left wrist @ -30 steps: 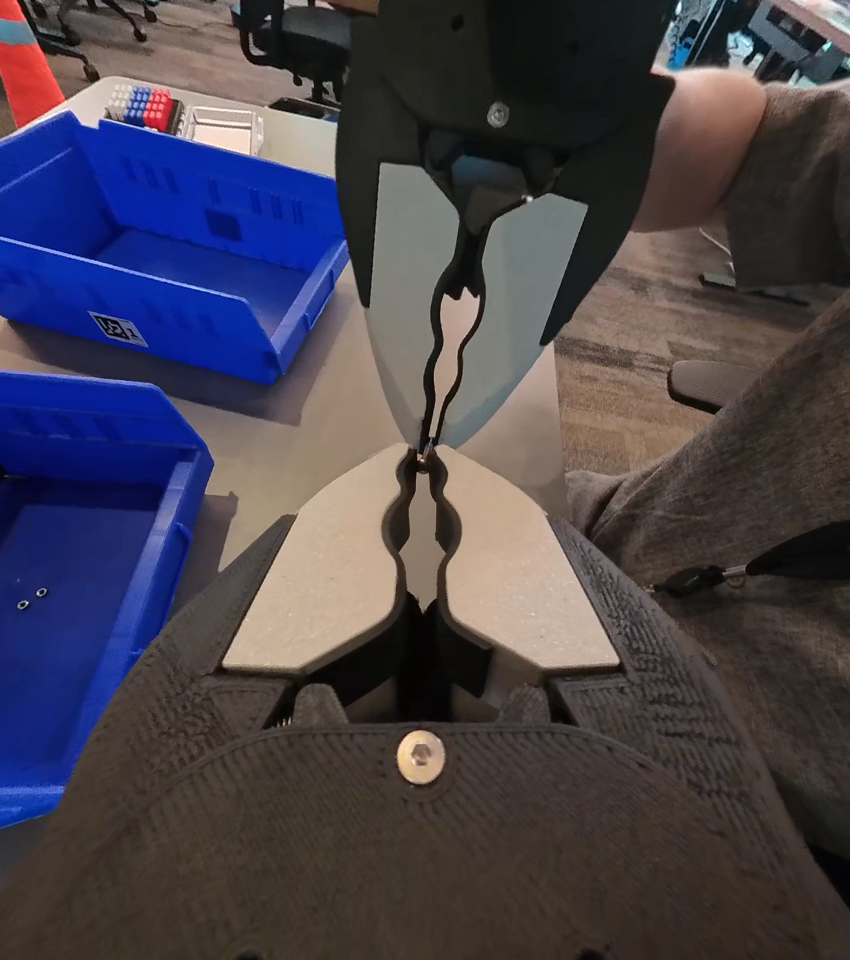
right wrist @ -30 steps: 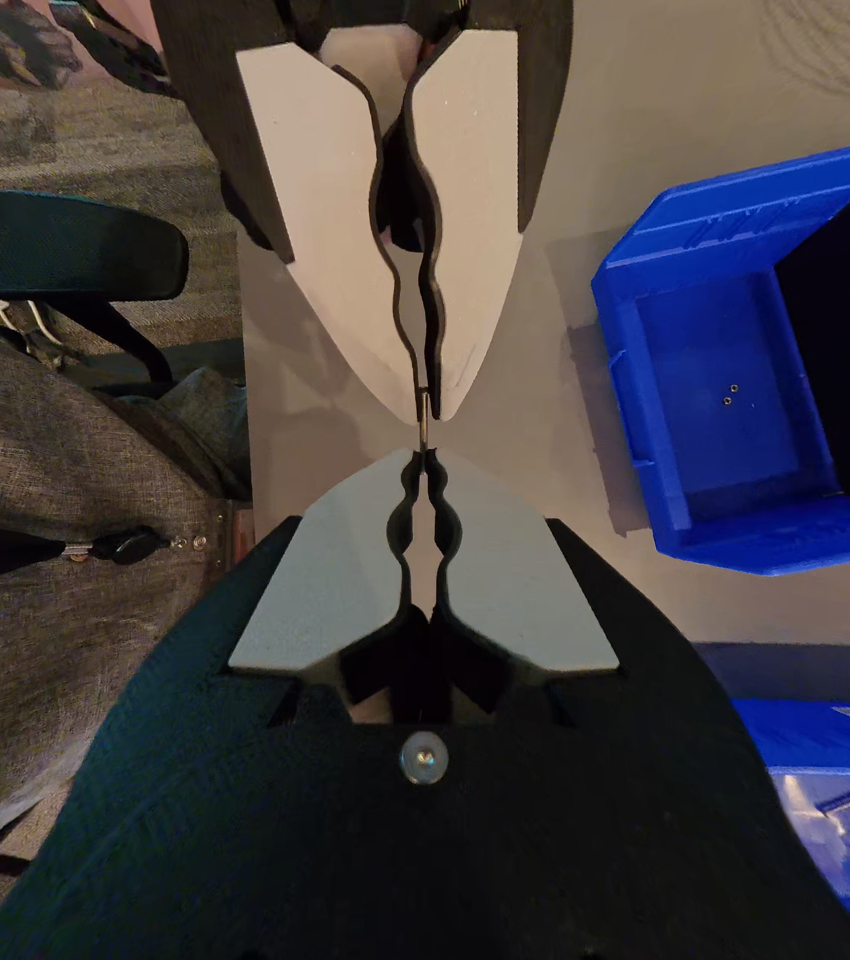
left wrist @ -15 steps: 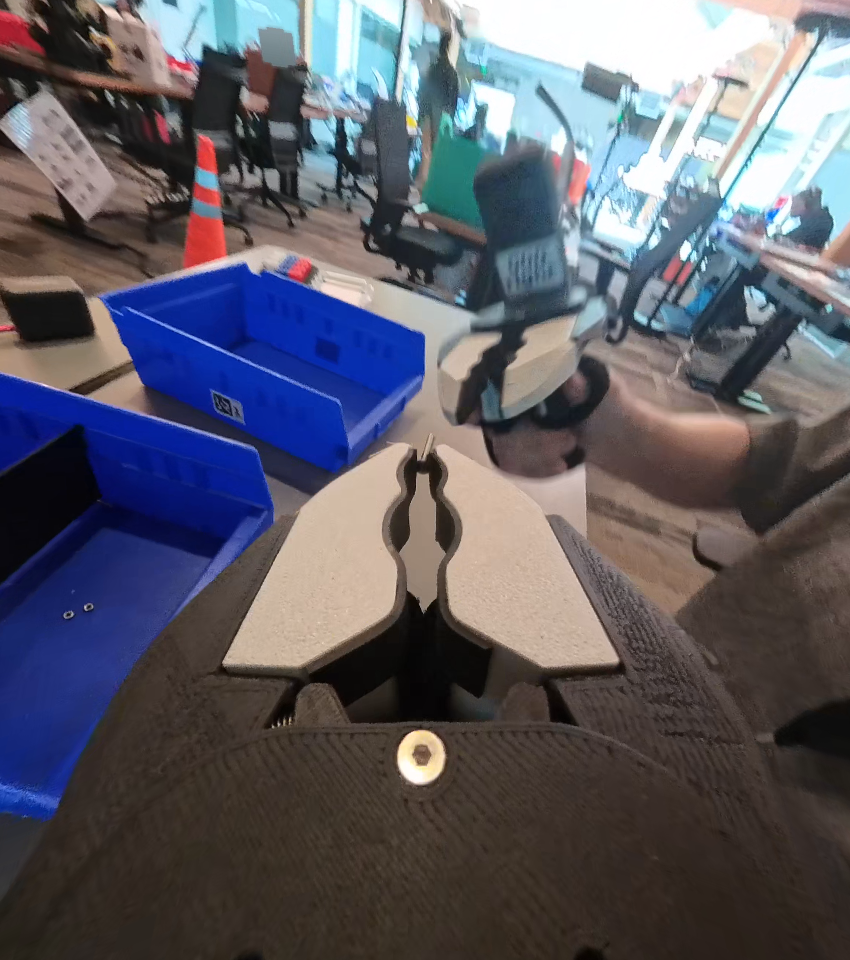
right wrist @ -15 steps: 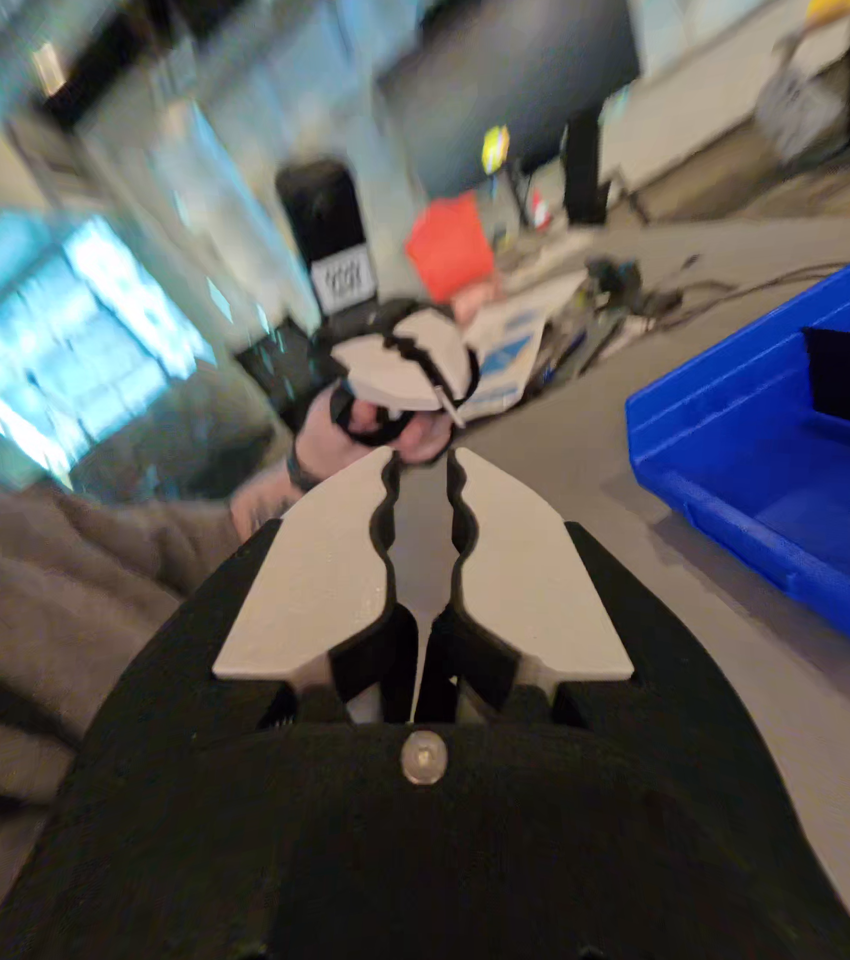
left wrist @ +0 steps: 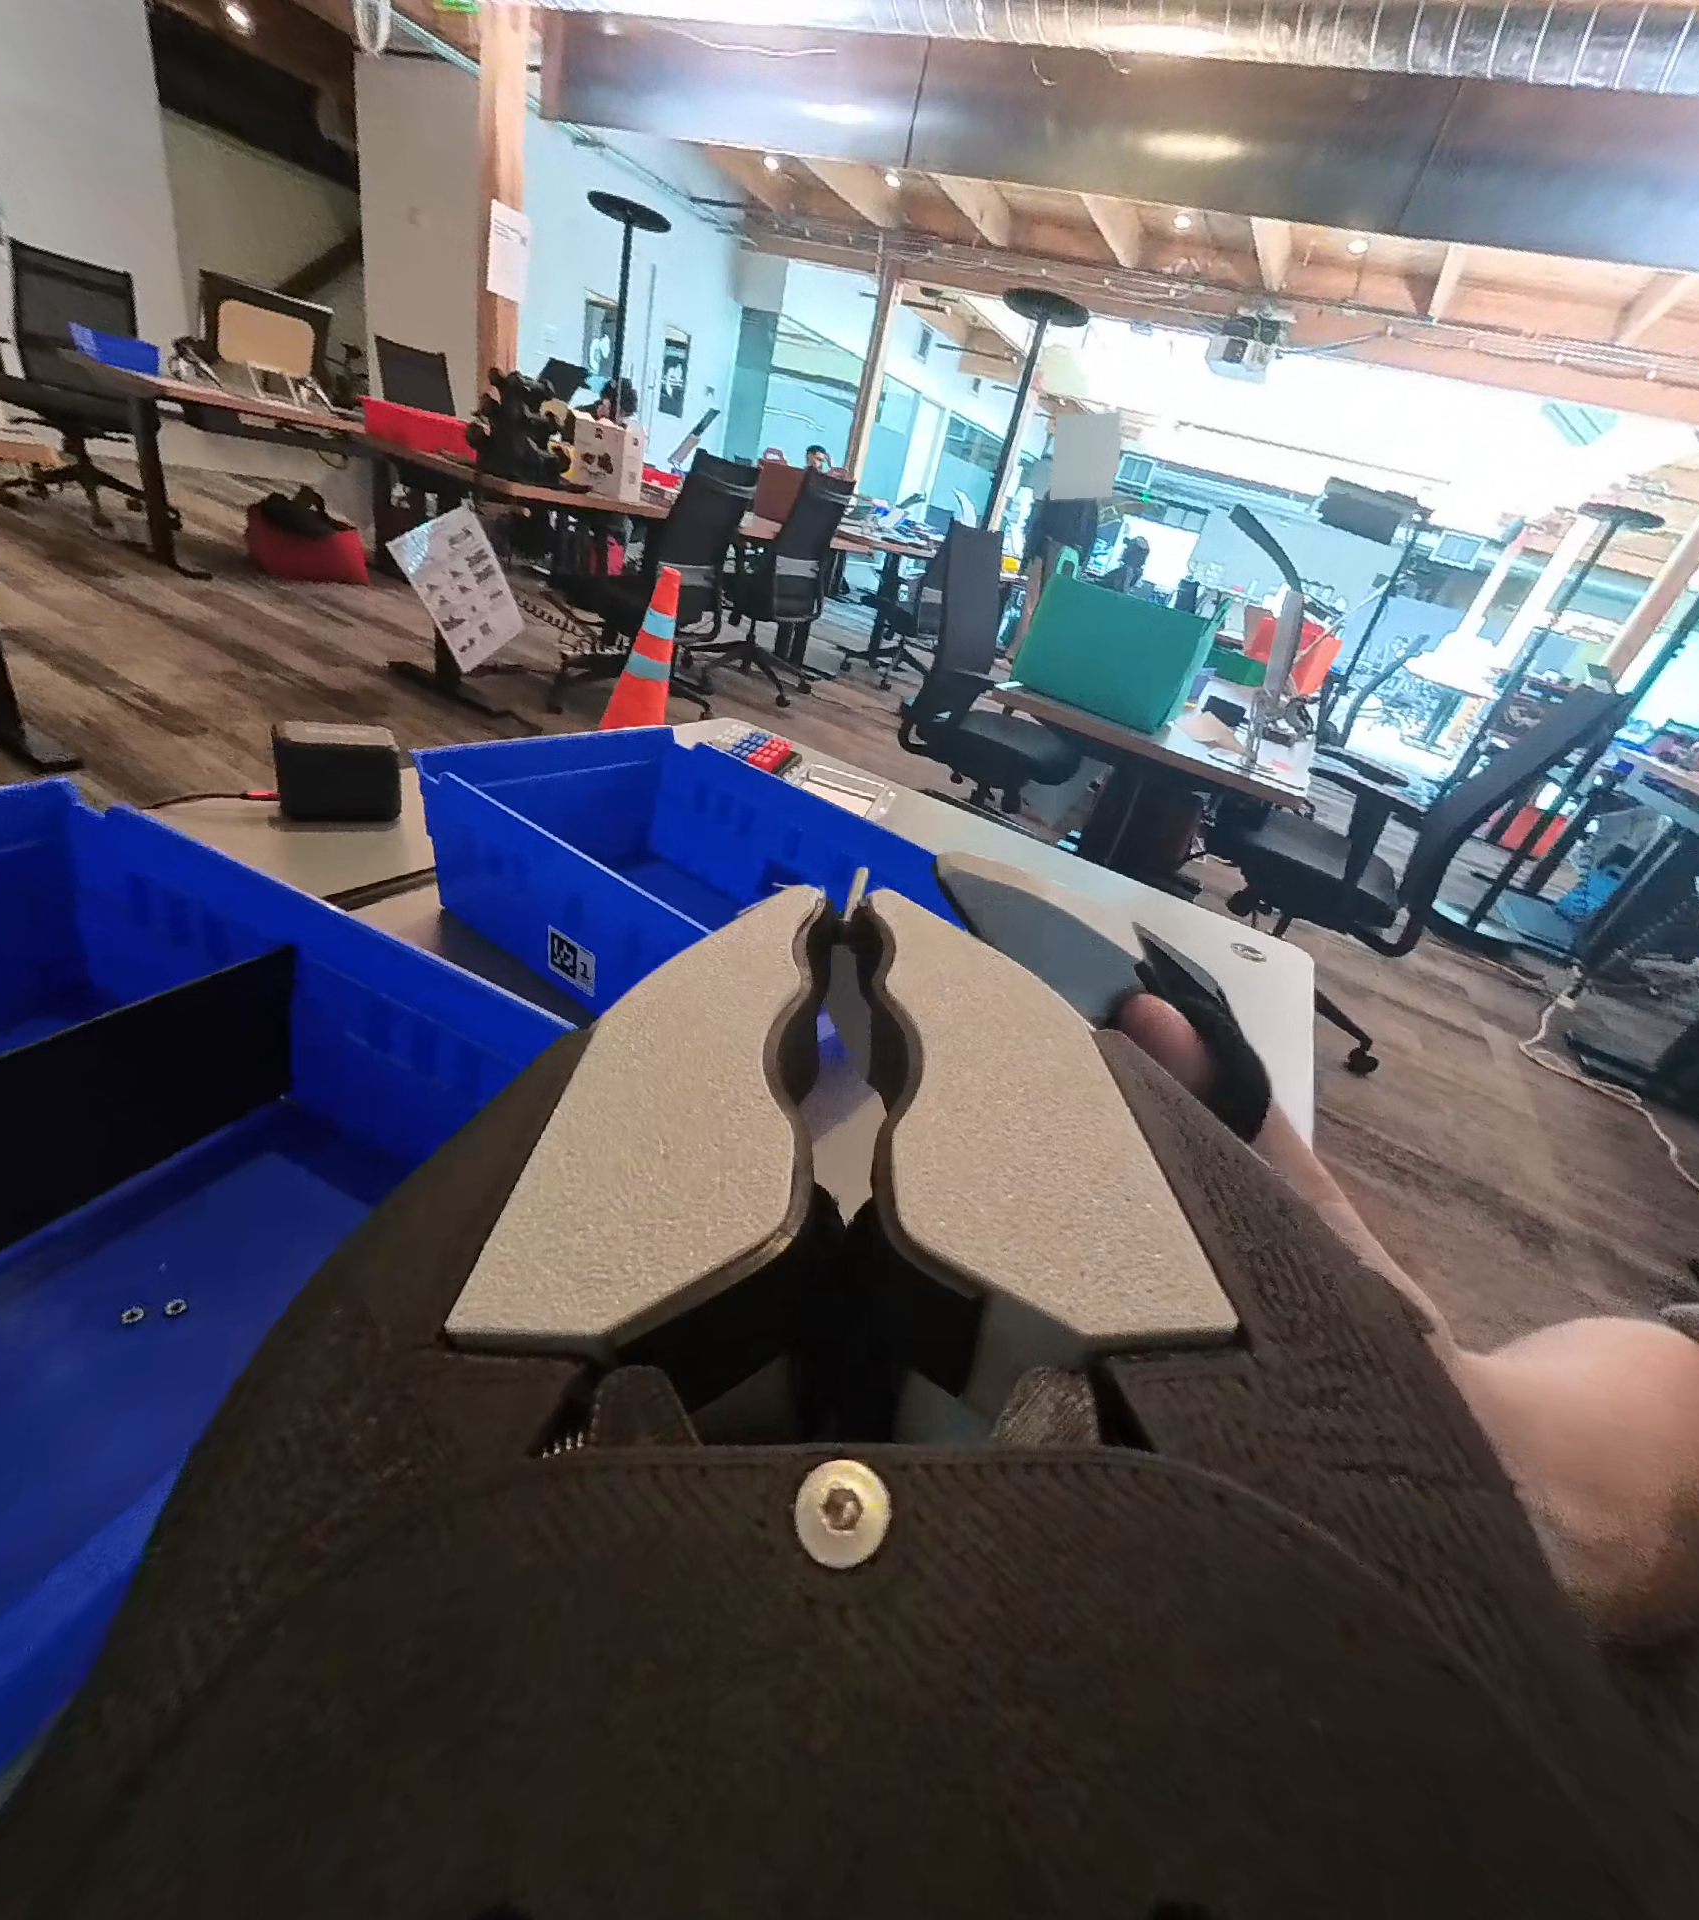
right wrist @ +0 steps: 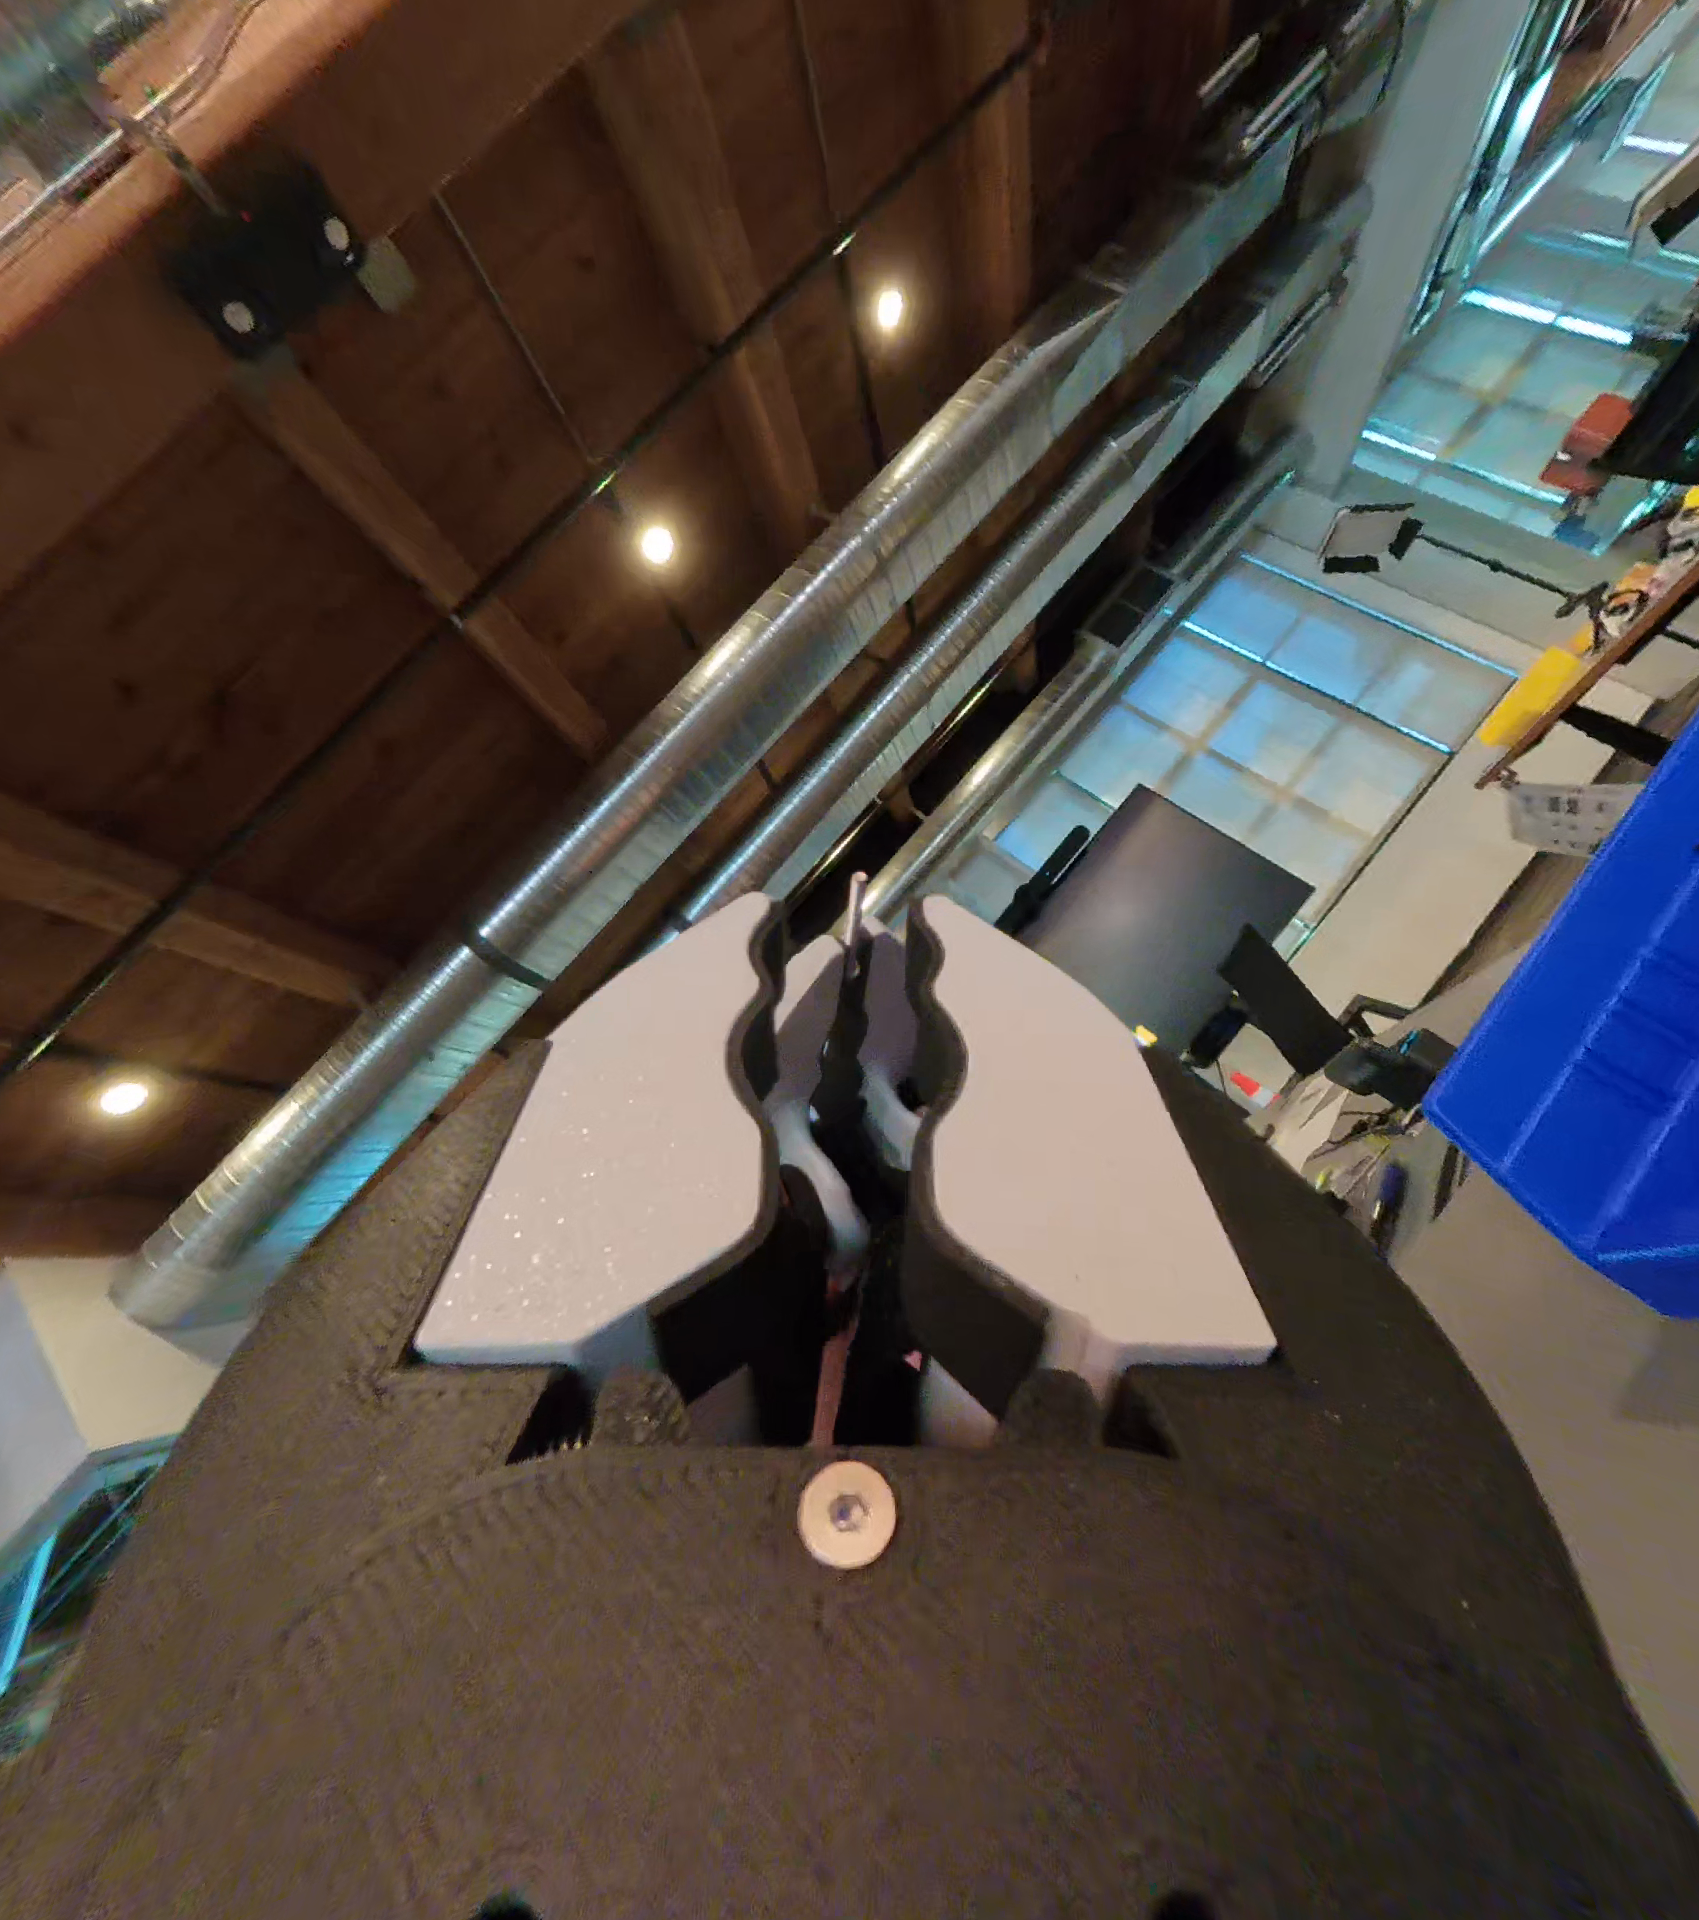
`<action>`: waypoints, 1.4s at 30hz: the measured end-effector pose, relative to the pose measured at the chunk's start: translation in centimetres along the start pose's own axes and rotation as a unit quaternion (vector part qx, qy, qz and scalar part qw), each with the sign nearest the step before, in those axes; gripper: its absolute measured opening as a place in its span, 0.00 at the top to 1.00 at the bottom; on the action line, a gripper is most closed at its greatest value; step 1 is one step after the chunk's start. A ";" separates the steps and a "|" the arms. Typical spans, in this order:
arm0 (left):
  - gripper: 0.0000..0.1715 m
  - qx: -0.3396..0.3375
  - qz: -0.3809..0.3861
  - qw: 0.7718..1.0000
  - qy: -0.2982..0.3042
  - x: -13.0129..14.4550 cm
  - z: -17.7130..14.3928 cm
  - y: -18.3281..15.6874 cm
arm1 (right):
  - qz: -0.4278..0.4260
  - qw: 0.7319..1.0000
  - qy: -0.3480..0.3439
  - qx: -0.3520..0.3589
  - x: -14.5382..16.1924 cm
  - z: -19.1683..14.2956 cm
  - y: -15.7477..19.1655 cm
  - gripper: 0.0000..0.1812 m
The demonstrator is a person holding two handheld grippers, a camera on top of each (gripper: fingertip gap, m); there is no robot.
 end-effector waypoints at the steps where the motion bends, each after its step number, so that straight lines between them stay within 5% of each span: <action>1: 0.97 -0.006 0.004 1.000 -0.001 0.1 0.0 0.0 | 0.003 1.000 -0.003 -0.002 0.1 0.1 0.0 0.88; 24: 0.97 -0.054 0.048 0.995 -0.063 1.5 1.2 -1.2 | 0.009 0.999 -0.050 -0.016 0.5 0.9 -0.4 0.97; 42: 0.97 -0.039 0.038 0.995 -0.086 1.1 1.5 -1.5 | -0.037 0.999 -0.010 -0.017 -0.5 1.4 0.5 0.99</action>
Point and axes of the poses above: each gripper's, where its closed fingertips meet, z out along the fingers, x out of its underside, y = z × x across the jaws, the point moved 9 cm from there along -z, back along the fingers
